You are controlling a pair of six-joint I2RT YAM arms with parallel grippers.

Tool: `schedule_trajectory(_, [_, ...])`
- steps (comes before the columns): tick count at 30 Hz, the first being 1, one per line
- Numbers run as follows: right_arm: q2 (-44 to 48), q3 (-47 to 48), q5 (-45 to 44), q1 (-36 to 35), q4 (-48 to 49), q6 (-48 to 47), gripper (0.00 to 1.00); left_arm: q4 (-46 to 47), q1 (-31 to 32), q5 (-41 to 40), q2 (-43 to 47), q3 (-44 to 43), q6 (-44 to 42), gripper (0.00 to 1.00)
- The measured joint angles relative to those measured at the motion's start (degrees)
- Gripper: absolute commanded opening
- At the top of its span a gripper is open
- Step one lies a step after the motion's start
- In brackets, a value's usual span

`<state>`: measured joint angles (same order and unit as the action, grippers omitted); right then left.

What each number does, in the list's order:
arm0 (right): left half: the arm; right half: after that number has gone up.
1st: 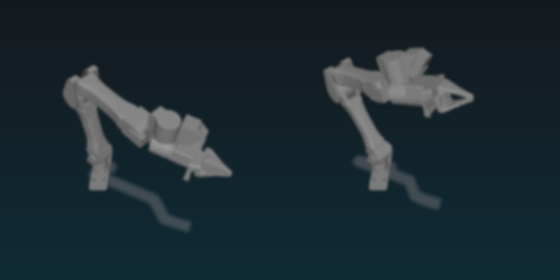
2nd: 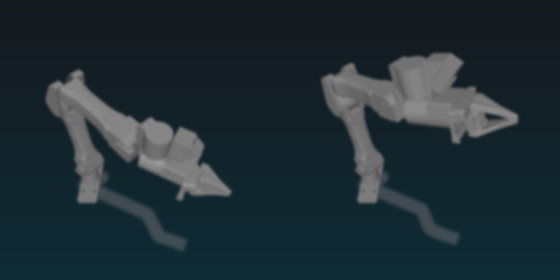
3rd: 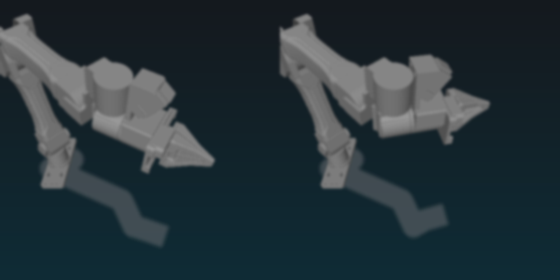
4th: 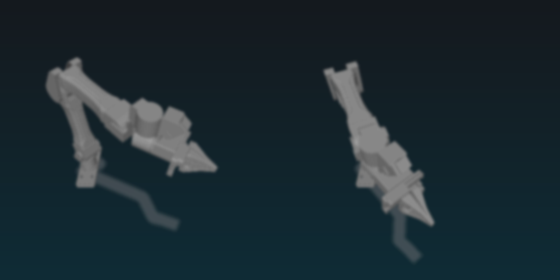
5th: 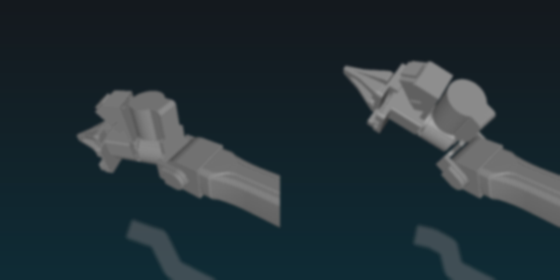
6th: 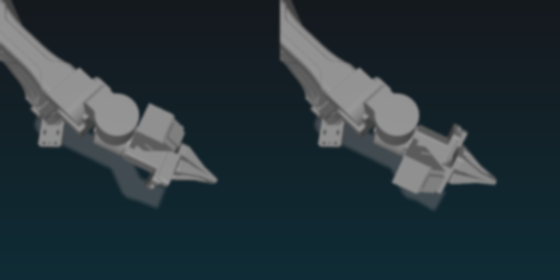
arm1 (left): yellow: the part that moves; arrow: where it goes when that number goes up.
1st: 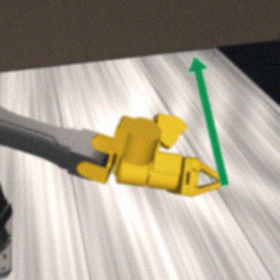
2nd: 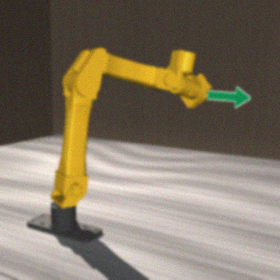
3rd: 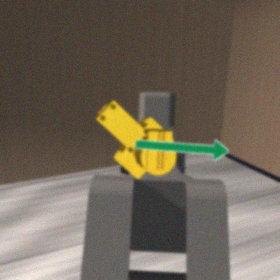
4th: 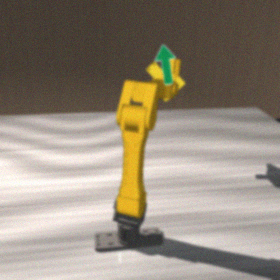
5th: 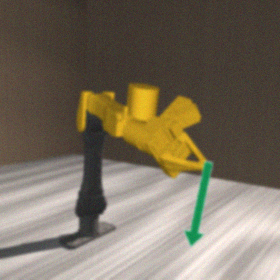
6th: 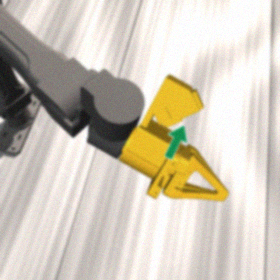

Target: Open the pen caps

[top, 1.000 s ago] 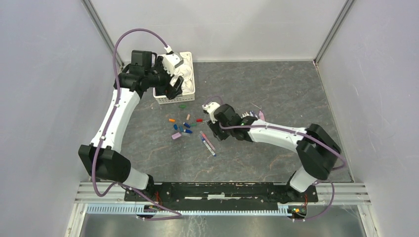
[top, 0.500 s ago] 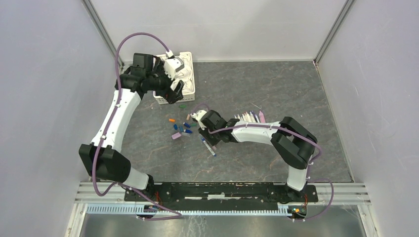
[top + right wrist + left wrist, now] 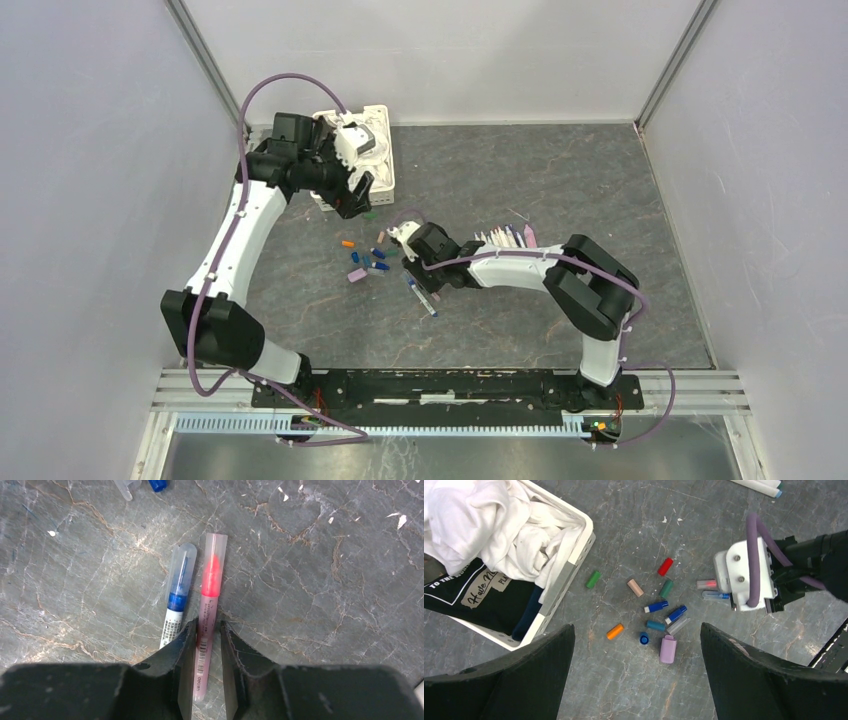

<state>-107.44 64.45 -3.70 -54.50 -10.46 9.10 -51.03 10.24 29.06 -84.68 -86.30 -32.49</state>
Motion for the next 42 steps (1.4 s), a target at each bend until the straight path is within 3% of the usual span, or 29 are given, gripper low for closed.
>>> schedule_trajectory(7, [1.7, -3.7, 6.7, 3.4, 5.0, -0.1, 0.0, -3.1, 0.0, 1.6, 0.0, 0.5, -3.3, 1.0])
schedule_trajectory(20, [10.4, -2.3, 31.5, 14.3, -1.0, -1.1, 0.0, -15.8, 1.0, 13.7, -0.1, 8.5, -26.8, 1.0])
schedule_trajectory(31, [9.9, 5.6, 52.9, 14.4, -3.9, -1.2, 0.0, -16.4, 12.0, 13.9, 2.2, 13.7, -33.8, 0.91])
schedule_trajectory(33, [9.6, 5.7, 54.7, 14.4, -4.1, -1.0, 0.0, -16.1, 12.4, 13.3, 2.2, 13.8, -34.0, 0.87])
schedule_trajectory(38, [8.2, 6.3, 57.3, 14.4, -4.8, -0.6, 0.0, -15.2, 13.7, 13.0, 2.1, 13.9, -34.2, 0.65])
schedule_trajectory(42, [7.5, 7.1, 58.2, 14.4, -5.0, -0.1, 0.0, -14.9, 15.2, 12.9, 1.5, 13.9, -34.5, 0.43])
